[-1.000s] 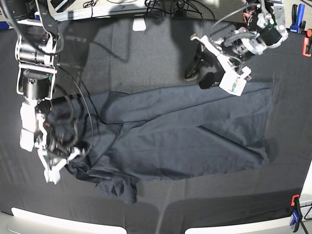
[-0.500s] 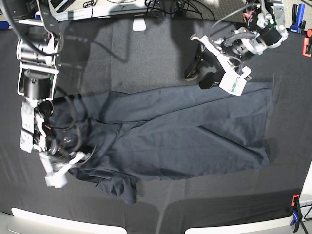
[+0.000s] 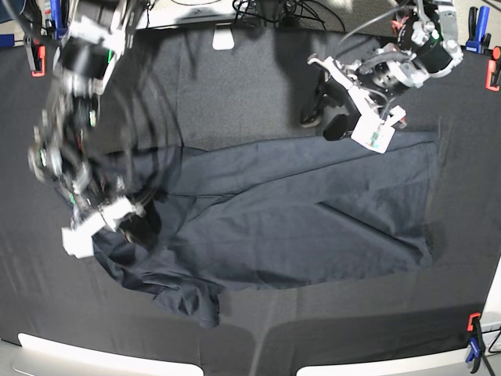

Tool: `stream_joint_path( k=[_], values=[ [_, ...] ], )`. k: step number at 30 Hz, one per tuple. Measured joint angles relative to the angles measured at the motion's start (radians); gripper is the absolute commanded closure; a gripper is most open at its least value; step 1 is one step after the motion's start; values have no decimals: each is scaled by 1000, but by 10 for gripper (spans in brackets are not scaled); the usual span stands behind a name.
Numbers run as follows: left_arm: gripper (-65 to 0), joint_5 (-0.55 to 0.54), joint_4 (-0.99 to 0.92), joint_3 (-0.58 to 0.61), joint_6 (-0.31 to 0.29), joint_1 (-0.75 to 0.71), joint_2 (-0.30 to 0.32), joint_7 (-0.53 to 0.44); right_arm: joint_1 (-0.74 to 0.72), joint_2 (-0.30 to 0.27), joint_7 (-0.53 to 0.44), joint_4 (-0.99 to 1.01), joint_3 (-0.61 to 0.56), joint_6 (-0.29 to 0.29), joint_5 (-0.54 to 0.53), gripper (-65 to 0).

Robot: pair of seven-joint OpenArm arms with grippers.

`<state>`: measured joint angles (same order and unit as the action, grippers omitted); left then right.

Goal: Layout the t-shirt on the table in an organized manner, then fold the t-shirt properly
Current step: 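Fold the grasped side with the right gripper toward the shirt's center, then release the fabric and pull the right gripper back toward its base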

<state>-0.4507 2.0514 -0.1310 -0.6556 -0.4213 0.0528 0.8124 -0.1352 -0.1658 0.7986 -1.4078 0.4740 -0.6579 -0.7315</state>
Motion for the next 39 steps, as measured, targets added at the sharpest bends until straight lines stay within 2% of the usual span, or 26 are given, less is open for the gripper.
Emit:
stream_joint_path(
  k=[5,10,12,17,23,30,37,39],
  values=[
    [-275,0,0,1,0,0,0,0,98,46,3,-69,-1,0,-34,0],
    [-275,0,0,1,0,0,0,0,106,86,7,-72,-34,-1,-206,0],
    [-275,-1,0,1,0,1,0,0,98,99,7,-73,-74,-1,-238,0],
    [-275,0,0,1,0,0,0,0,67,143,-26,-74,-177,-12,-238,0],
    [-275,0,0,0,0,0,0,0,-20,155,-26,-75,-171,-14,-161,0],
    [-275,0,0,0,0,0,0,0,33,149,28,-76,-171,-16,-154,0],
    [-275,0,0,0,0,1,0,0,111,149,65,-76,-171,-16,-53,0],
    [-275,0,0,0,0,1,0,0,130,141,101,-76,-171,-16,-54,0]
  ],
)
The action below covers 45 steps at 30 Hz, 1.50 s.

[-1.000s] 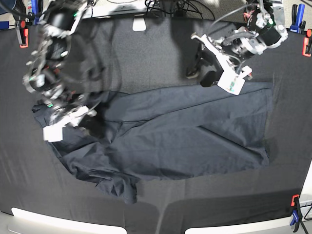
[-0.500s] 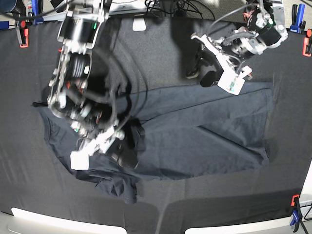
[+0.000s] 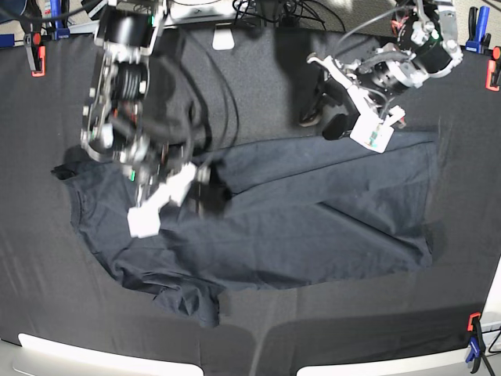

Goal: Layout the t-shirt on the table in an organized manner, then fold the t-shirt properly
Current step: 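Release the fabric and pull the right gripper back toward its base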

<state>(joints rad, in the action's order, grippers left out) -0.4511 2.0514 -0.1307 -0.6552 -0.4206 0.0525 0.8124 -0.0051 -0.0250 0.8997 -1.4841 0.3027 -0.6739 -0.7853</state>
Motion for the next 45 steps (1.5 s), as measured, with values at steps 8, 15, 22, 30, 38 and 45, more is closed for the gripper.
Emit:
stream_joint_path(
  k=[8,15,22,30,38,45],
  values=[
    [-275,0,0,0,0,0,0,0,2,-82,137,0,-2,0,-1,-264],
    [-275,0,0,0,0,0,0,-3,8,-203,250,0,-4,-2,-252,-265],
    [-275,0,0,0,0,0,0,-3,13,-286,250,-67,16,-3,-288,-265],
    [-275,0,0,0,0,0,0,-19,174,-357,251,-117,180,-7,-286,-265],
    [-275,-1,0,0,0,3,0,-27,168,-359,245,-58,274,-7,-162,-265],
    [-275,0,0,1,0,3,1,-22,30,-360,243,141,265,-8,-161,-265]
  ],
)
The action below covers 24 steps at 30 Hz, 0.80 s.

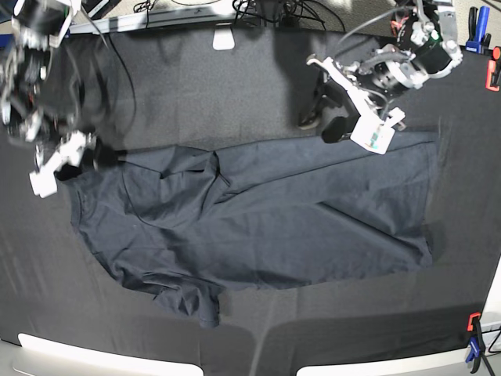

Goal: Layout the t-shirt on the table in an organized manner, then fold the t-shirt properly
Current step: 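Release the fabric and pull the right gripper back toward its base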

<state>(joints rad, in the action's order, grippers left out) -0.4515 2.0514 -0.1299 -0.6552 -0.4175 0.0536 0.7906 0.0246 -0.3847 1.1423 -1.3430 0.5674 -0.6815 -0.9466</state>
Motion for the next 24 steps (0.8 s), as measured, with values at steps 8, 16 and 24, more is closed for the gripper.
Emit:
stream_joint_path(
  k=[8,16,24],
  values=[
    [-275,-1,0,0,0,-1,-1,-1,-89,0,3,105,-3,0,83,-265],
    [-275,0,0,0,0,0,-1,-1,-62,1,4,106,37,0,84,-265],
    [-275,0,0,0,0,0,-1,-1,-136,-9,-38,130,15,8,205,-265]
  ],
)
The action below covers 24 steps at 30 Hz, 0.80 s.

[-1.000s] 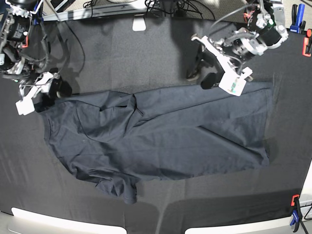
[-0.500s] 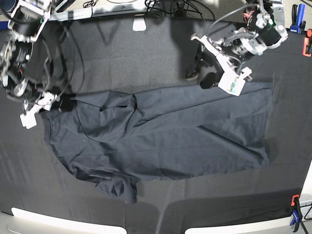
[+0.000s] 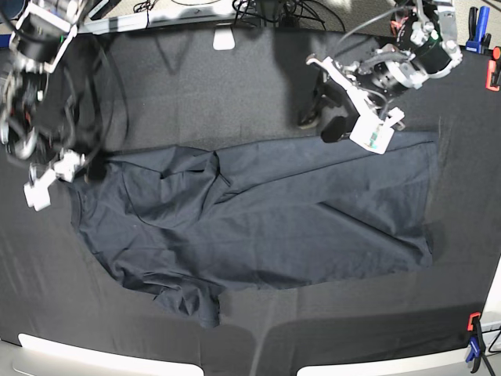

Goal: Layout the t-shirt on the table in an organized manner, then fold the t-shirt properly
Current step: 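Release the fabric and pull the right gripper back toward its base, then move the left gripper over the shirt's middle and grasp the fold edge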

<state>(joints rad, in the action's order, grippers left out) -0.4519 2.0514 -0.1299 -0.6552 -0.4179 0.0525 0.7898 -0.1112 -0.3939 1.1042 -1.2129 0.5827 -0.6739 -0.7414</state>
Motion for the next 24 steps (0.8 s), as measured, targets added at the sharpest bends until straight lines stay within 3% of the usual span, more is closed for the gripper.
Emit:
stream_joint_path(
  k=[6,9,13,19,24],
  values=[
    [-275,0,0,-1,0,0,0,0,-32,3,-27,22,-12,0,11,-265],
    [-275,0,0,-1,0,0,0,0,-74,2,-56,25,-12,4,98,-265],
    [-275,0,0,-1,0,0,0,0,-115,-6,-181,71,-13,50,203,-265],
    [-275,0,0,0,0,0,0,19,-135,-15,-206,147,-11,56,309,-265],
    [-275,0,0,0,0,0,0,19,-136,-11,-310,148,2,135,381,-264]
  ],
)
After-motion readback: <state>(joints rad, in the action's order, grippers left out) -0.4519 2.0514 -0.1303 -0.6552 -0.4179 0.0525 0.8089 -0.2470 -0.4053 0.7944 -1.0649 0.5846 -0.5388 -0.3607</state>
